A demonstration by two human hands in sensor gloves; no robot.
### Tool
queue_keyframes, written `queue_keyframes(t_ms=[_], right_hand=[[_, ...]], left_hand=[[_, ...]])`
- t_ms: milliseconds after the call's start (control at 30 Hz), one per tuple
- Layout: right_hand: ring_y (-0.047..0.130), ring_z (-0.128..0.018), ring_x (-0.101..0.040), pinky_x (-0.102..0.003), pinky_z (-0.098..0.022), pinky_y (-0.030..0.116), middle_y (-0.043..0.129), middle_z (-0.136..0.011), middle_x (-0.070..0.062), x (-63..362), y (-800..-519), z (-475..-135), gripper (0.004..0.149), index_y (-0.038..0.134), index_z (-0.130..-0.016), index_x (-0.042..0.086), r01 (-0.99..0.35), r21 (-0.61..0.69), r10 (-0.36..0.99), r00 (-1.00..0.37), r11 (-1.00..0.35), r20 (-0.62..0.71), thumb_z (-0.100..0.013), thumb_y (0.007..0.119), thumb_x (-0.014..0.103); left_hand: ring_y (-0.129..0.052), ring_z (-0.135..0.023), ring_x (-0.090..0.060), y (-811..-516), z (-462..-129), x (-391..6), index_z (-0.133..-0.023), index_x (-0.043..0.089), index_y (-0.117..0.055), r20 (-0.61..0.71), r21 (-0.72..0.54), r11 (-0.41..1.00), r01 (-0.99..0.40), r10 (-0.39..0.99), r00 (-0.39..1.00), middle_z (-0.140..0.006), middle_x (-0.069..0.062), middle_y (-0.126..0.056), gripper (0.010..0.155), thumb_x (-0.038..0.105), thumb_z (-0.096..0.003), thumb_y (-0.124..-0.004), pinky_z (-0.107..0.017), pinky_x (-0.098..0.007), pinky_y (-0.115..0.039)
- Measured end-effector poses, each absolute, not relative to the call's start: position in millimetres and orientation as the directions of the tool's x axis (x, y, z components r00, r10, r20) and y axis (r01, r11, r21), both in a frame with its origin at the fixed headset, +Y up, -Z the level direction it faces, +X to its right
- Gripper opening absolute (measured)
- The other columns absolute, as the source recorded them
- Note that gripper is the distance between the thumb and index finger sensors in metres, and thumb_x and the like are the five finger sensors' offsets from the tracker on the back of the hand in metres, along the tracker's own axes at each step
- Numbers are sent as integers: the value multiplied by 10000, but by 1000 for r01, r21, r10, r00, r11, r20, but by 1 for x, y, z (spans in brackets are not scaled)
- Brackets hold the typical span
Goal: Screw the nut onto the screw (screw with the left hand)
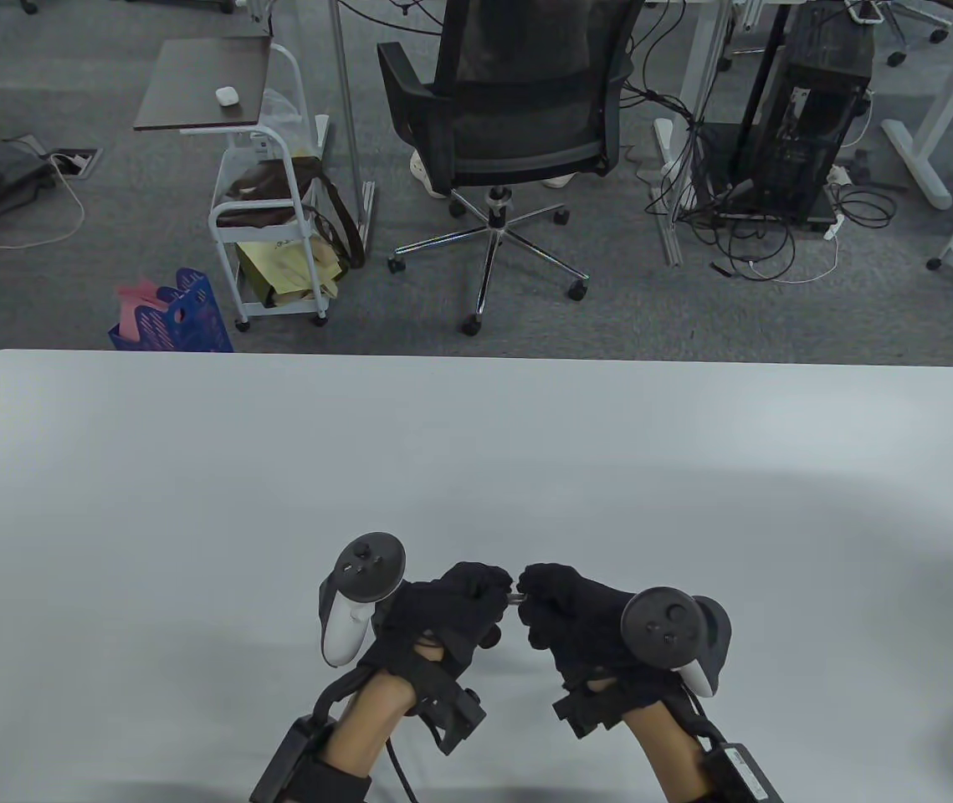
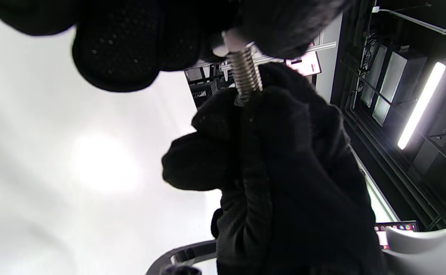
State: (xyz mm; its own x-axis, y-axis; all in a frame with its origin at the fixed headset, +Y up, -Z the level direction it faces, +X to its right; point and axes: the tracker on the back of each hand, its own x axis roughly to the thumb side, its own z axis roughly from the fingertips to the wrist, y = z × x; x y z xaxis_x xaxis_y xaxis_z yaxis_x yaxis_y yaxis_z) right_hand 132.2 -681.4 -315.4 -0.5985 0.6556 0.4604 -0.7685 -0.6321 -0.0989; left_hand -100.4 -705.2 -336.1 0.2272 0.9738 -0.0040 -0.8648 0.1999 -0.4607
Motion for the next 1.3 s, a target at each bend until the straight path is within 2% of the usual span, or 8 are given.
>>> queue_keyframes(t_ms=[67, 200, 433, 567, 733, 867, 1100, 1300], right_hand=[[1171, -255, -74, -360, -303, 1030, 1049, -579, -49, 133, -683, -316, 466, 858, -752, 179, -789, -84, 685, -576, -608, 446, -317, 905, 341], [1169, -276, -85, -372, -315, 1026, 1042, -603, -60, 133, -683, -316, 465, 855, -757, 196, -794, -76, 695, -569, -603, 440, -321, 927, 340], [1159, -321, -104, -389, -344, 1015, 1024, -648, -59, 134, -683, -318, 463, 846, -765, 216, -816, 1, 739, -523, -578, 423, -331, 943, 343], [1157, -317, -100, -387, -343, 1015, 1023, -648, -57, 131, -685, -316, 460, 850, -762, 220, -821, -4, 743, -519, -571, 422, -329, 943, 344], [1157, -326, -105, -392, -349, 1012, 1020, -655, -59, 132, -688, -317, 456, 849, -764, 224, -820, 6, 748, -519, -572, 415, -332, 940, 339], [1154, -335, -107, -392, -357, 1008, 1016, -663, -56, 131, -692, -318, 457, 847, -767, 229, -809, 12, 742, -532, -587, 408, -334, 936, 343], [1151, -343, -106, -392, -366, 1004, 1012, -668, -51, 131, -699, -322, 457, 843, -772, 232, -828, 52, 776, -499, -559, 384, -339, 931, 349], [1148, -362, -112, -397, -383, 998, 1003, -685, -46, 127, -699, -322, 455, 838, -778, 240, -816, 60, 765, -510, -575, 392, -346, 924, 351]], left_hand=[[-897, -545, -479, -709, -337, -101, -1007, 27, -632, -33, -441, 185, -878, 975, 222, -827, -306, -796, 716, 461, -443, -717, -417, -589, -710], [-948, -441, -471, -707, -336, -100, -831, 16, -834, -14, -396, 246, -885, 962, 274, -700, -283, -912, 578, 420, -432, -731, -349, -589, -742], [-883, -573, -470, -711, -333, -100, -995, 46, -633, -50, -472, 179, -863, 972, 229, -850, -292, -768, 696, 465, -445, -708, -436, -583, -702], [-927, -482, -470, -710, -335, -100, -854, 25, -793, -51, -416, 200, -887, 969, 242, -748, -288, -863, 576, 411, -434, -715, -382, -587, -726], [-884, -575, -463, -715, -334, -103, -1010, 52, -604, -91, -479, 146, -866, 972, 214, -862, -288, -757, 697, 451, -447, -704, -438, -581, -702], [-932, -475, -468, -718, -339, -102, -857, 28, -802, -88, -418, 180, -891, 968, 237, -744, -288, -871, 569, 404, -439, -708, -373, -589, -730], [-889, -566, -471, -722, -335, -103, -988, 33, -640, -151, -464, 101, -880, 970, 191, -845, -301, -771, 680, 449, -453, -690, -431, -585, -706], [-941, -456, -471, -723, -337, -102, -859, 7, -798, -145, -435, 145, -889, 963, 228, -722, -298, -885, 596, 420, -442, -694, -362, -591, -737]])
